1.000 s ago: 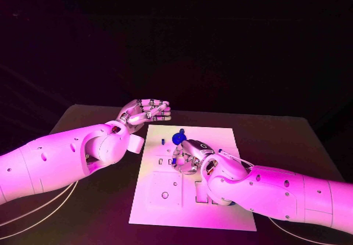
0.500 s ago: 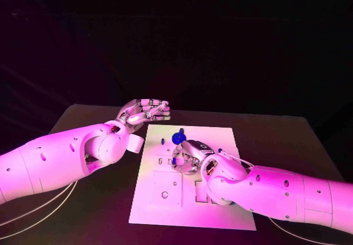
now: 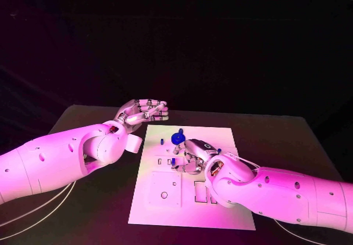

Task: Assemble the parts on the task board

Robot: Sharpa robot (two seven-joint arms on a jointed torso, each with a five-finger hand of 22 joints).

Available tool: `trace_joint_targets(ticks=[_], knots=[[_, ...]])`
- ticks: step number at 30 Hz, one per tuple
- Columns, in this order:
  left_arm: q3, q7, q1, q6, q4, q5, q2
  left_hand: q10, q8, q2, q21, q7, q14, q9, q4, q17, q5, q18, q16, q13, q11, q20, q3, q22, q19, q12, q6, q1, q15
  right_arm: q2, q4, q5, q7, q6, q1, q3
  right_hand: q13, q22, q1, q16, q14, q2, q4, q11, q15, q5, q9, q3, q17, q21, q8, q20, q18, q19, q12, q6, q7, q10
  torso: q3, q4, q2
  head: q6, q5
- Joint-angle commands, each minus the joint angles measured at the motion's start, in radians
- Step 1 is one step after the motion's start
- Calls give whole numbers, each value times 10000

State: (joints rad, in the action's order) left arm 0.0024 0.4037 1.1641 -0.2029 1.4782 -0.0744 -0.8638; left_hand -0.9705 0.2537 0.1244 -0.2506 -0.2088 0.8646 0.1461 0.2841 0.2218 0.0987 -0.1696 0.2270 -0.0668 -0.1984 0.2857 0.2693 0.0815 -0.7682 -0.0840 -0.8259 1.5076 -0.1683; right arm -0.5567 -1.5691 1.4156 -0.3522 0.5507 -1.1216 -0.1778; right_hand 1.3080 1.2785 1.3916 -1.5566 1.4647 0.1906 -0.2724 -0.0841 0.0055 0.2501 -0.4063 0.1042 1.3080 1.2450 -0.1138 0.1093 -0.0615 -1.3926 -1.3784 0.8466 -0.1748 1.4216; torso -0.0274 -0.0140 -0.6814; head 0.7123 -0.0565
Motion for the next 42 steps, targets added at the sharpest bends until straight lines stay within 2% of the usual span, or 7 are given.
trace_joint_targets(ticks=[1,11,15,19,26,32,42], knots=[[6,-389,10,-45,-63,-532,10,2,-54,62,-104,-474,45,-24,21,65,-47,-139,-19,3,-72,-18,13,26,-215,72,100,-186,-27,-349,-369,-573,642,393,-187,39,550,-45,117,64,906,-22,-87,-32,68,48,11,-91,1961,-68,57,53,-218,21,18,-40,4,-32,15,30,34,-54,-18],[7,-2317,11,20,-200,-2286,-6,-704,634,174,-2300,-205,2818,246,-80,2456,-56,-116,4039,-802,414,-1019,410,996,-2963,-1656,546,-1684,814,-2010,-1212,-4924,2374,352,-1307,87,16,-761,550,227,789,-326,-102,11,32,27,-104,76,1512,-978,-336,28,-414,523,484,75,53,-520,35,91,72,-76,-43],[10,-3051,18,31,-220,-3361,50,501,2707,184,-4767,36,2383,1208,78,5412,-41,-74,8512,-3465,698,-1427,456,2516,-3125,-5739,1096,-1941,1101,-2599,-1143,-5722,2824,82,-1698,92,5,-718,750,221,796,-474,-52,17,24,34,-142,301,1540,-955,-468,17,-403,495,468,36,54,-539,56,92,93,-65,-85],[23,-4253,43,529,-273,-4973,186,-164,4105,225,-6635,639,5259,1831,65,9578,7,-152,11638,-4927,1301,-1812,796,3637,-3424,-8463,439,-1876,1630,-2968,-831,-6153,3034,-79,-1945,94,42,-666,774,200,813,-492,-50,22,21,31,-156,351,1602,-901,-517,13,-389,459,424,51,59,-505,82,95,110,2,-73],[48,-7072,111,1945,-206,-7428,555,-71,4337,42,-8054,718,5622,2011,78,10116,-5,-5,11972,-5547,1377,-1915,1295,5095,-3359,-9399,543,-2475,1717,-3252,-360,-6520,3078,-292,-2085,93,-11,-757,802,232,790,-501,-40,26,17,31,-164,391,1508,-1012,-546,11,-415,514,466,50,62,-543,102,115,97,32,-104],[60,-8240,207,2942,-232,-8828,931,-2027,4957,147,-10027,1100,6462,2472,89,11704,-35,425,12759,-8221,1718,-2153,1347,8021,-4644,-11347,-30,-3139,2019,-3332,-89,-6579,3084,-424,-2110,93,-10,-763,813,237,787,-521,-44,28,14,31,-171,431,1495,-1024,-576,9,-416,517,459,53,64,-539,89,101,101,78,-109],[60,-9203,469,4057,-599,-9322,1480,-2036,5049,256,-10357,1123,6562,2752,104,11947,-66,481,12858,-8300,1743,-2211,891,8435,-4694,-11418,71,-4058,2054,-3349,174,-6591,3061,-520,-2118,93,19,-739,799,231,793,-552,-67,34,9,27,-184,484,1516,-1005,-630,4,-410,499,423,72,70,-505,91,93,112,66,-110]])
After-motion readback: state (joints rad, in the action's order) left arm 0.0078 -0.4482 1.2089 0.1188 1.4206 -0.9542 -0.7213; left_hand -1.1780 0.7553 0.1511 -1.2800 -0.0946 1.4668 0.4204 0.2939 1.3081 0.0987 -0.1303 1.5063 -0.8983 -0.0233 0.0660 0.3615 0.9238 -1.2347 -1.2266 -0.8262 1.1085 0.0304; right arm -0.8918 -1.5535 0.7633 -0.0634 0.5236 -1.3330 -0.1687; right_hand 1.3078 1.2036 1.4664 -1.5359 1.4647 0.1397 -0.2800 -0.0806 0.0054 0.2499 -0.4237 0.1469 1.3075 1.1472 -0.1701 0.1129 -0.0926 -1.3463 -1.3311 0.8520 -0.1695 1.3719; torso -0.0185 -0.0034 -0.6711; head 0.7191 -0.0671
